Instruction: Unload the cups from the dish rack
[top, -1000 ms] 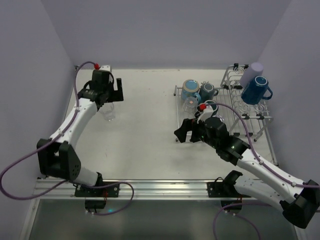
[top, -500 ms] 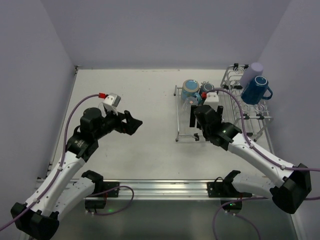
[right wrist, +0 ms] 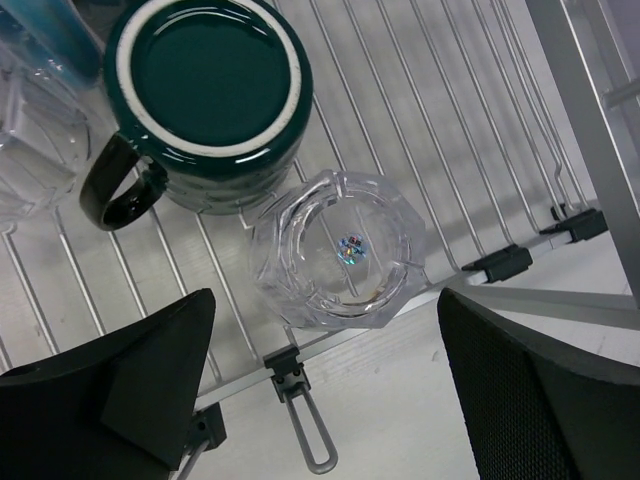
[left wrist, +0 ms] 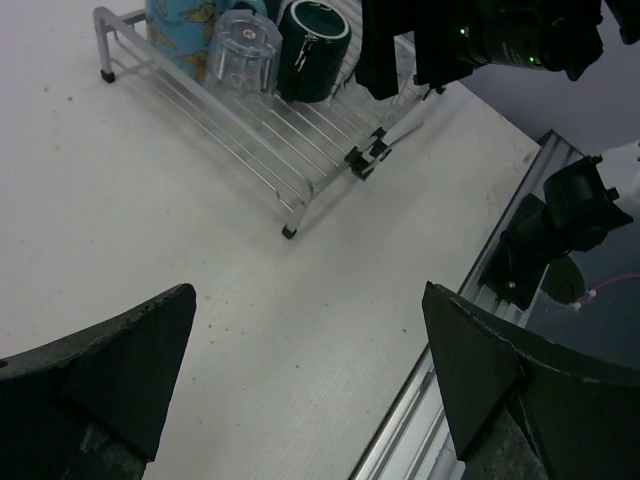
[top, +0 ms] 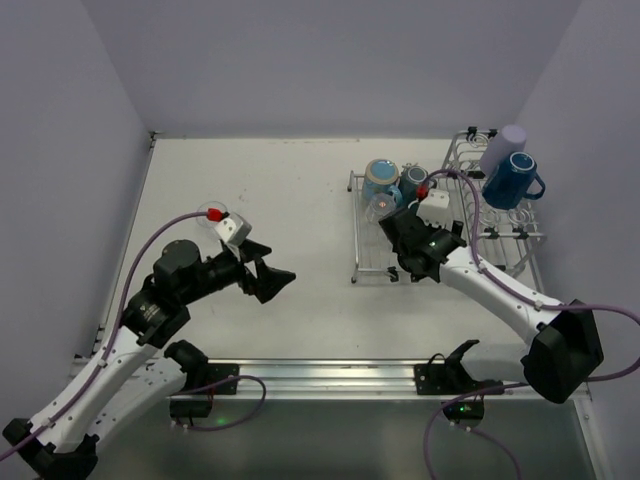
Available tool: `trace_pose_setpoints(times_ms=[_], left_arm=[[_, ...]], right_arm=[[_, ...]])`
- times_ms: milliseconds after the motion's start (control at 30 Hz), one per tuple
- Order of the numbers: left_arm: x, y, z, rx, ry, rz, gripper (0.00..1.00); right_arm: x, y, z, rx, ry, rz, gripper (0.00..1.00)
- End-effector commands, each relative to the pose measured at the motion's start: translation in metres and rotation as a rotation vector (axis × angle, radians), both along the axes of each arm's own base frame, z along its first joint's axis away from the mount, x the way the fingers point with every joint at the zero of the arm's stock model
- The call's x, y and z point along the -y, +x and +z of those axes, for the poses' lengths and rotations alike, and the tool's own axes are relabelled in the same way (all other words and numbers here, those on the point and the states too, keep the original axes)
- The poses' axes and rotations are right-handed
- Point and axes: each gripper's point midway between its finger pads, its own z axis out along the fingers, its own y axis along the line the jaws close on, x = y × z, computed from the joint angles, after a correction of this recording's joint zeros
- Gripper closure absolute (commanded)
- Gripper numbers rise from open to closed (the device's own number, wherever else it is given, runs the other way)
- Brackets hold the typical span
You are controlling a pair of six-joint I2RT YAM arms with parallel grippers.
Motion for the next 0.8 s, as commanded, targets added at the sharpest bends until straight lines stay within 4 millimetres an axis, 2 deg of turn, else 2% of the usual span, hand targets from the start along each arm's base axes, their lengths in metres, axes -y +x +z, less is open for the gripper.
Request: trace_pose_setpoints(times_ms=[0,200,333,567,767], left_arm=[[0.005,-0.007,-0.004,0.013,0.035,-0.030,0.00],[0.012,-0.014,-0.007,0.006,0.054,-0.059,0.00],[0.013,-0.014,-0.009,0.004,0.064,-0.057,0.00],[0.017,-0.012,-0.017,-0.023,0.083,-0.062,0.00],[0.015,-0.008,-0.018,-0.022,0.086,-0.039,0.00]], right_arm=[[0.008,0.006,0.010,0.098,0.046,-0.141,0.05],[0.011,0.011,0.009,0.135,0.070,-0.213,0.05],[0.020,0.013,0.002,0.137,0.100,-0.270,0.01],[0.021,0.024,-0.003,0.158,0.121,-0.258,0.01],[0.018,0.035,-0.010,0.163,0.152,-0.216,0.08]])
